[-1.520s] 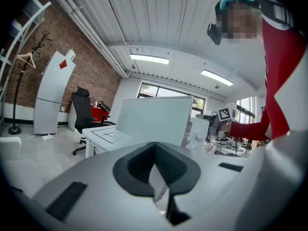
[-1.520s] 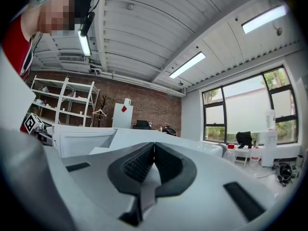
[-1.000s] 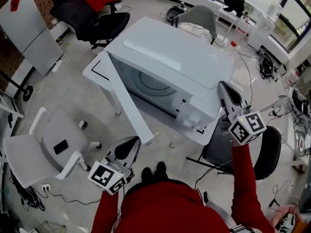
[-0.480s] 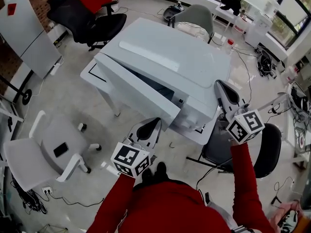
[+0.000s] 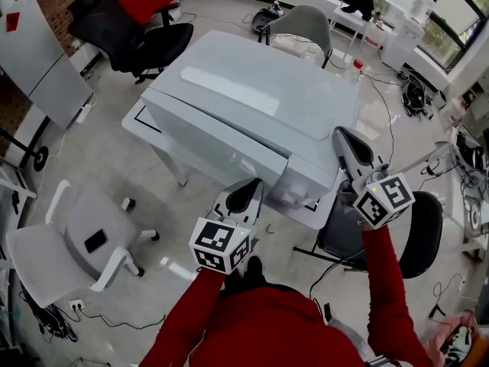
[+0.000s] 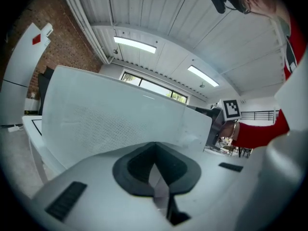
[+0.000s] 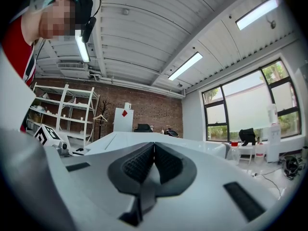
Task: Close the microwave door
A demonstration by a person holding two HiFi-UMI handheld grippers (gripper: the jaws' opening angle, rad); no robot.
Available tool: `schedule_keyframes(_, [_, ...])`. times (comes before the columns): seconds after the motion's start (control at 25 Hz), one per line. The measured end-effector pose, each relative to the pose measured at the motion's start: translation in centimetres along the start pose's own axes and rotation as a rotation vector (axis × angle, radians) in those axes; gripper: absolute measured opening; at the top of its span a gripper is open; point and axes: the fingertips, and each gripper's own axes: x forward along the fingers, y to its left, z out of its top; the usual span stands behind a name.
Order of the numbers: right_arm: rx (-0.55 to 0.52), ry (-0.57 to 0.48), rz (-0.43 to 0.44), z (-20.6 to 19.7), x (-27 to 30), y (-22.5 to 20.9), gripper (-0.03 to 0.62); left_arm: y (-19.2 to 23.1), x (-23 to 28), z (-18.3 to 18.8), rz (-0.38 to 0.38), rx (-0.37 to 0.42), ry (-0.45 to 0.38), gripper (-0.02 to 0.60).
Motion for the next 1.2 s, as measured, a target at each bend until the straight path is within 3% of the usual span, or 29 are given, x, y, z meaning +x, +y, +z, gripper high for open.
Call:
schedule_keyframes(0.44, [0.012, -0.012, -0.010, 0.2, -0.1, 0.1, 0.014, 0.2, 1.7, 0.4, 0.003, -0.029, 0.009, 0.008])
schedule_keyframes(0.72, [0.019, -0.017, -0.012, 0.4, -0.2, 0.0, 0.014, 0.1, 1.7, 0.6, 0.012, -0.057, -0.029, 0.008])
schedule_keyframes(1.04, [-0.012, -0.004, -0.059, 1.0, -1.9, 0.3, 0.014, 0.1, 0.9, 1.1, 0.015, 0.018, -0.041, 0.006])
schedule_keyframes(1.2, [0.139, -0.084, -0.083, 2.5, -7.5, 1.8, 0.014, 0.7, -1.2, 1.8, 0.041, 0.088, -0.053, 0.006])
